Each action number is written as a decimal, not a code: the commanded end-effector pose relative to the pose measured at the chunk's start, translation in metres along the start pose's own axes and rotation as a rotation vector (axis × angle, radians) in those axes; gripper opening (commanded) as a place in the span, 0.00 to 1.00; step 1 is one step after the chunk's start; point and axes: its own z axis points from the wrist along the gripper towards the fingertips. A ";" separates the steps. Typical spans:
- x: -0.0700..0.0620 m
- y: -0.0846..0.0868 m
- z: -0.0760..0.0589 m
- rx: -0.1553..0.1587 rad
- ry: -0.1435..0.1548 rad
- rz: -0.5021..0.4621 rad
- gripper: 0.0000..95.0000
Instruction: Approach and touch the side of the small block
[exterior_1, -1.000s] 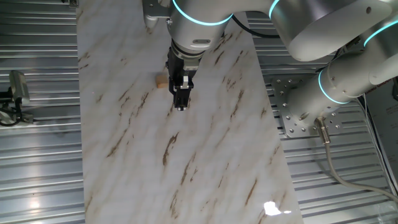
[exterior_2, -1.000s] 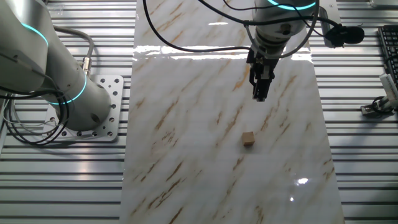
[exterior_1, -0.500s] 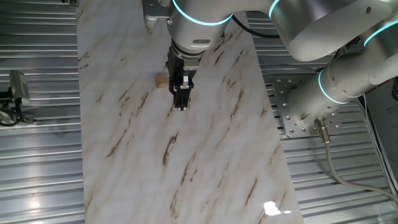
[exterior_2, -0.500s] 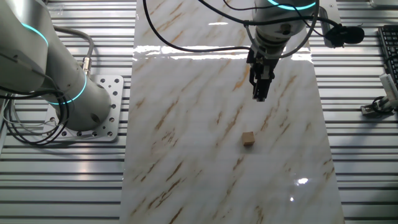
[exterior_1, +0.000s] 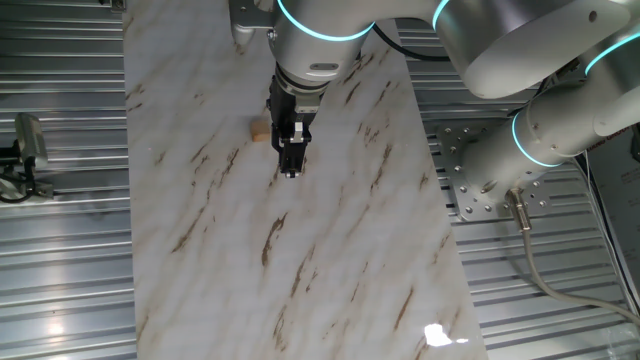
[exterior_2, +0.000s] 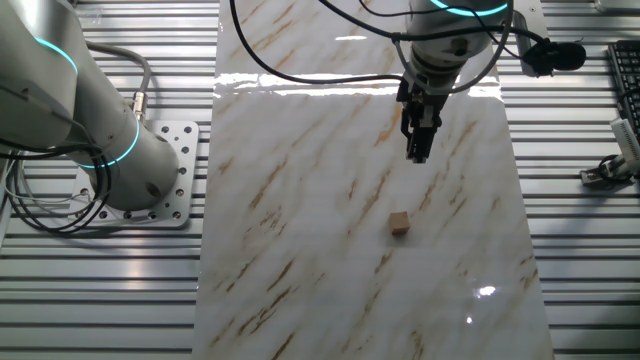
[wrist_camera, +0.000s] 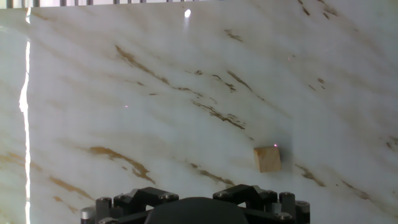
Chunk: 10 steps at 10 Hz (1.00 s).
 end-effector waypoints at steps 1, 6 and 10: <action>0.000 0.000 0.000 0.020 0.064 0.044 0.00; 0.000 0.000 0.000 -0.007 0.069 0.057 0.00; 0.000 0.000 0.000 -0.004 0.069 0.054 0.00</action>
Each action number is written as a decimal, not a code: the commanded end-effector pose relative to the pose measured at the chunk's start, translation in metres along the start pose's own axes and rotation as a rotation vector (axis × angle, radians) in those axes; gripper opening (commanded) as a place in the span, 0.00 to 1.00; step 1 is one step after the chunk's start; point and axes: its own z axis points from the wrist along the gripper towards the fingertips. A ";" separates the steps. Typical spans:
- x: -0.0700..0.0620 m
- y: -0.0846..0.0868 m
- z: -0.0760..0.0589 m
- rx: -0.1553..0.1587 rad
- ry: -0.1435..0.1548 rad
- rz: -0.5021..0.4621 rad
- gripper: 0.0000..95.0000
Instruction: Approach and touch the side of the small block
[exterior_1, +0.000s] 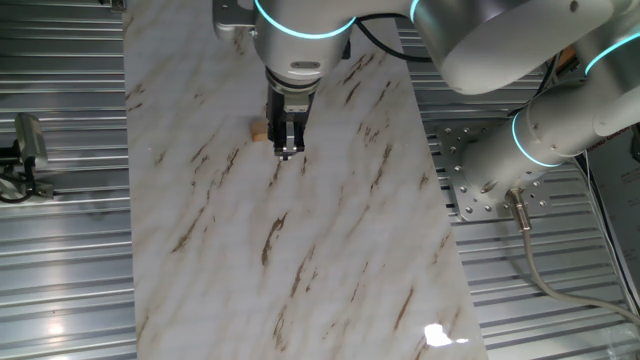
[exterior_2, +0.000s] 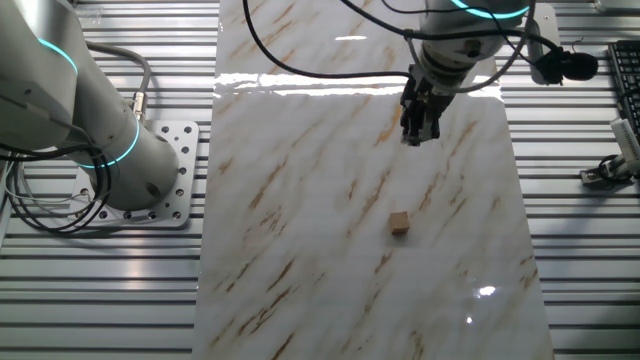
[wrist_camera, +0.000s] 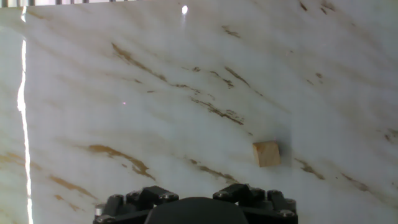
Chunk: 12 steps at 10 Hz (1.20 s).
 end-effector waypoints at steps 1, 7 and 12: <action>-0.002 0.000 0.001 0.000 0.004 -0.004 0.00; -0.002 0.000 0.001 0.003 0.006 -0.019 0.00; -0.006 -0.003 0.016 0.008 -0.001 -0.064 0.00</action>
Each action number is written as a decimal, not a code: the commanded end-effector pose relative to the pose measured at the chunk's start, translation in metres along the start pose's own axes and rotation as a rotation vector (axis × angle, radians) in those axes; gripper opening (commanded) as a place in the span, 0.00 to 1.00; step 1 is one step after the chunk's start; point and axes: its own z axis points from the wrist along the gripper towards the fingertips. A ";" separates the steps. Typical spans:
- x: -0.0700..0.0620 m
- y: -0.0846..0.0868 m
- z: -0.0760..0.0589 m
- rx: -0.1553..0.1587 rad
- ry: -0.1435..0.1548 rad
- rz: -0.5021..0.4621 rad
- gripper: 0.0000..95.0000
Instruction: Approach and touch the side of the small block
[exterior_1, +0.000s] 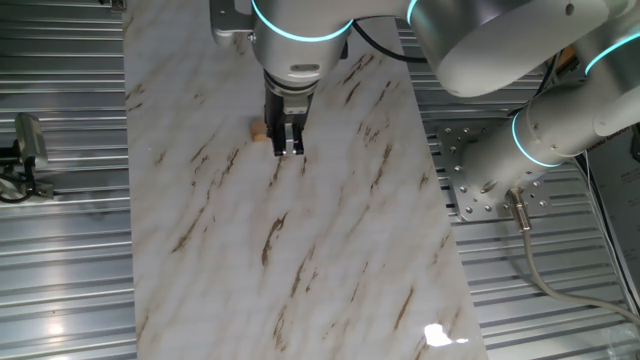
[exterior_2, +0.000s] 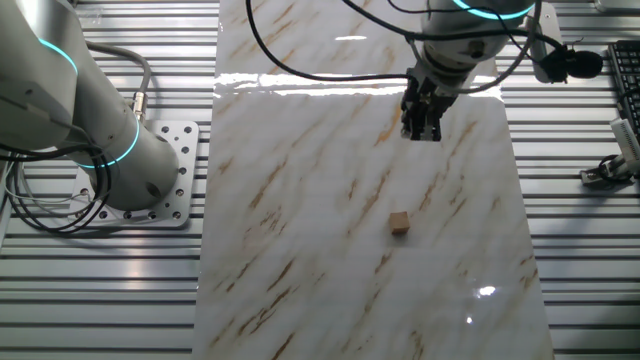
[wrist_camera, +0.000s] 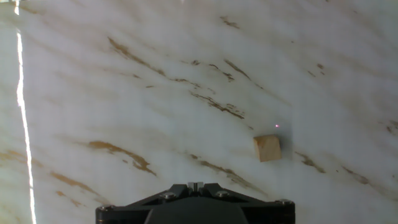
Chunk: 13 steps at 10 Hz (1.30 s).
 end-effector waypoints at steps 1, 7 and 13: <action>-0.001 -0.003 0.008 0.003 -0.002 -0.001 0.00; -0.003 -0.029 0.042 -0.003 -0.018 -0.068 0.00; -0.021 -0.029 0.058 -0.007 -0.026 -0.079 0.00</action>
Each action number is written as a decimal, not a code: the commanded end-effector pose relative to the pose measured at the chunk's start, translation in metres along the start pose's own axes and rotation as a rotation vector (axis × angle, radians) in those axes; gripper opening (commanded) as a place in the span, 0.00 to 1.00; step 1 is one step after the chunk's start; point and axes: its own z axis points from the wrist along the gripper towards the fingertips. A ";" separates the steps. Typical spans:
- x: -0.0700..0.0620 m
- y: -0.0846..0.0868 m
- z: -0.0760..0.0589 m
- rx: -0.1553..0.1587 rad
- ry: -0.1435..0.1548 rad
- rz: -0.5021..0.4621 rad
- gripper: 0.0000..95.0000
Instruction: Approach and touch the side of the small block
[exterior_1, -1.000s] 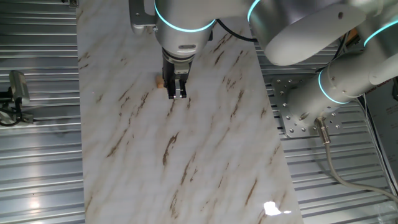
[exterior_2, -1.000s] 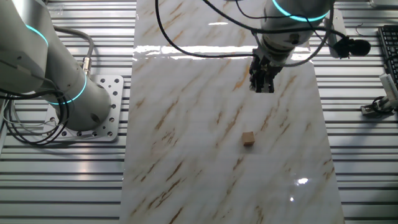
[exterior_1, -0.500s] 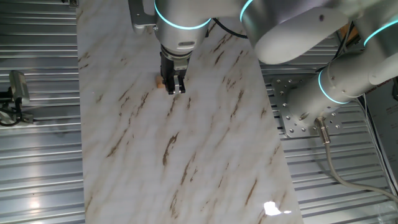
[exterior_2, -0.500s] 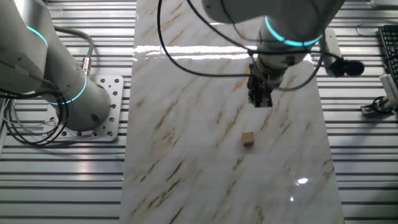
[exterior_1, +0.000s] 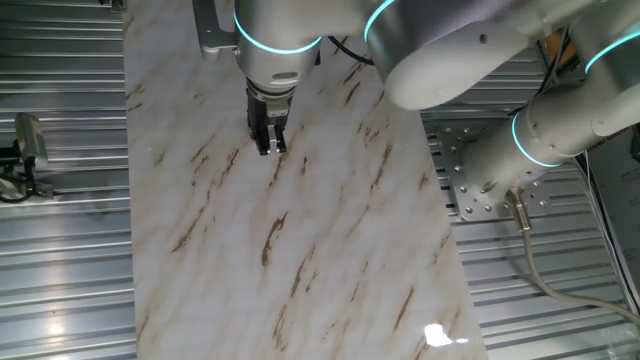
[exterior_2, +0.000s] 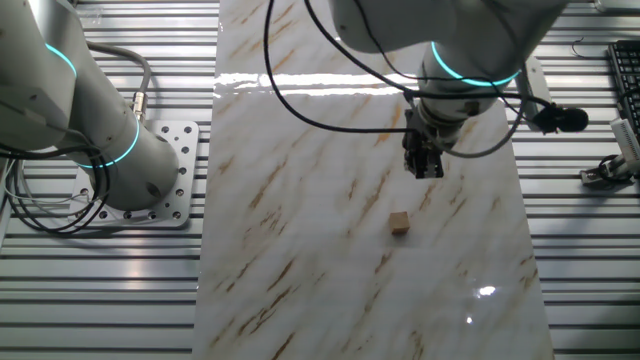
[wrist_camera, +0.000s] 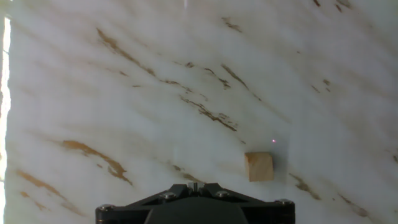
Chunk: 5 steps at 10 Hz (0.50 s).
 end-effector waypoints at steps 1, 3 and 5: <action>0.001 0.000 0.004 0.002 -0.012 0.001 0.00; 0.002 0.000 0.012 0.006 -0.034 0.001 0.00; 0.002 0.000 0.012 0.008 -0.029 0.005 0.00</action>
